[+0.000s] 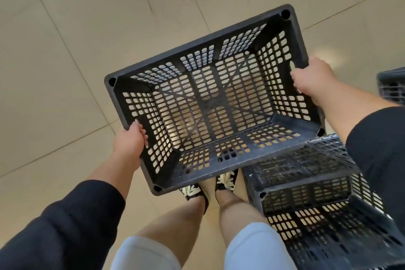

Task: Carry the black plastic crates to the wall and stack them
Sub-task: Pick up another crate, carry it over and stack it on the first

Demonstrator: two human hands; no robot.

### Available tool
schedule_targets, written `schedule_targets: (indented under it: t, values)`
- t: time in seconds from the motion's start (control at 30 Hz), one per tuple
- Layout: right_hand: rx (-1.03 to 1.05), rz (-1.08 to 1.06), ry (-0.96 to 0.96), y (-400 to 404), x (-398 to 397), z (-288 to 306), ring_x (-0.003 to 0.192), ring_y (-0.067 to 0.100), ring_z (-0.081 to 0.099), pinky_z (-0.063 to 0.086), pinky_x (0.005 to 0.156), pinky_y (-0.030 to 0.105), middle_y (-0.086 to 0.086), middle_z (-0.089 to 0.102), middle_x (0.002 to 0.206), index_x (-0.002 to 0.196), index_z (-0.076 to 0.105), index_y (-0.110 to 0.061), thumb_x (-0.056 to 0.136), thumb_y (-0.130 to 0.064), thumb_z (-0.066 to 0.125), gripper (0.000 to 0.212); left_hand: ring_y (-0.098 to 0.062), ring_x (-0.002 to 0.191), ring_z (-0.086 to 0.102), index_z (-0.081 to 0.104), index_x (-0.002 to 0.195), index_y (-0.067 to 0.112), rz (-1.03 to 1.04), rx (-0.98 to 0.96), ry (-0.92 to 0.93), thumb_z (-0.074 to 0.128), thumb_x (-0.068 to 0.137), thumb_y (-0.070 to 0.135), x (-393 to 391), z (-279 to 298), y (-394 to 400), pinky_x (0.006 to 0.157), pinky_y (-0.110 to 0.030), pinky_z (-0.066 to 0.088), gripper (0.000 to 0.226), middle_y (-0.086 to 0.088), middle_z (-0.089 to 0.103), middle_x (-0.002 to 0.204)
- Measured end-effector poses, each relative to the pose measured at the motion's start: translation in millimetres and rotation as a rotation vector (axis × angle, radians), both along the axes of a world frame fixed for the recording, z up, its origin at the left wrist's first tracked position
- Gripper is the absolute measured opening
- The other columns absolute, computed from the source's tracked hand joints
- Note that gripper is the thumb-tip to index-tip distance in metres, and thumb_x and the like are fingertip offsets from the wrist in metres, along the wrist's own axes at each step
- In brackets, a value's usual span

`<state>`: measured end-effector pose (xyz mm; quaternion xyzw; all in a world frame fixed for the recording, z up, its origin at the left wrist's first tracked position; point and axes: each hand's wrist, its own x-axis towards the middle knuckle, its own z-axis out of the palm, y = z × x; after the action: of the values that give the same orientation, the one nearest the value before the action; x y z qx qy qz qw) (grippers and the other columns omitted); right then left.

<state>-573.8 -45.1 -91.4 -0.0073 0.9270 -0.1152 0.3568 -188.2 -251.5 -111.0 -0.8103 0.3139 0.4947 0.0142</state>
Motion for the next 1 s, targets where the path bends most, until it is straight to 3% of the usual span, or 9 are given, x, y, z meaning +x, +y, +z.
schedule_targets:
  t: [0.13,0.4,0.57,0.83,1.0]
  values:
    - [-0.010,-0.059,-0.034,4,30,41,0.102,0.040,0.066,0.056,0.094,0.052,0.014,0.070,0.114,0.126,0.062,-0.016,0.092,-0.029,0.056,0.037,-0.014,0.074,0.058,0.061,0.097,0.020,-0.053,-0.037,-0.014,0.056,0.106,0.034,19,50,-17,0.074,-0.032,0.051,0.017,0.000,0.063,0.086]
    - [0.004,-0.089,-0.075,10,88,160,0.092,0.039,0.068,0.058,0.088,0.056,0.009,0.072,0.101,0.115,0.063,-0.027,0.080,-0.039,0.053,0.038,-0.020,0.080,0.063,0.065,0.105,0.013,-0.129,-0.082,-0.054,0.055,0.106,0.038,74,194,-40,0.073,-0.035,0.050,0.027,-0.006,0.069,0.093]
    - [0.010,-0.093,-0.110,4,114,251,0.097,0.040,0.069,0.058,0.089,0.059,0.011,0.072,0.107,0.119,0.062,-0.020,0.083,-0.039,0.059,0.041,-0.021,0.078,0.062,0.066,0.106,0.011,-0.141,-0.088,-0.032,0.054,0.106,0.036,107,294,-47,0.069,-0.036,0.048,0.028,-0.007,0.067,0.092]
    - [0.020,0.086,-0.053,-45,146,399,0.096,0.038,0.069,0.058,0.089,0.058,0.013,0.072,0.108,0.124,0.058,-0.016,0.085,-0.042,0.057,0.047,-0.021,0.073,0.061,0.068,0.104,0.007,-0.050,-0.094,0.031,0.055,0.106,0.033,168,427,-47,0.065,-0.034,0.049,0.029,-0.007,0.066,0.087]
    - [-0.013,0.257,0.002,-84,168,452,0.099,0.042,0.069,0.057,0.091,0.060,0.017,0.071,0.114,0.127,0.056,-0.018,0.082,-0.044,0.058,0.052,-0.024,0.073,0.060,0.070,0.102,0.005,0.095,-0.104,0.060,0.057,0.105,0.032,222,483,-27,0.075,-0.040,0.053,0.031,-0.008,0.066,0.082]
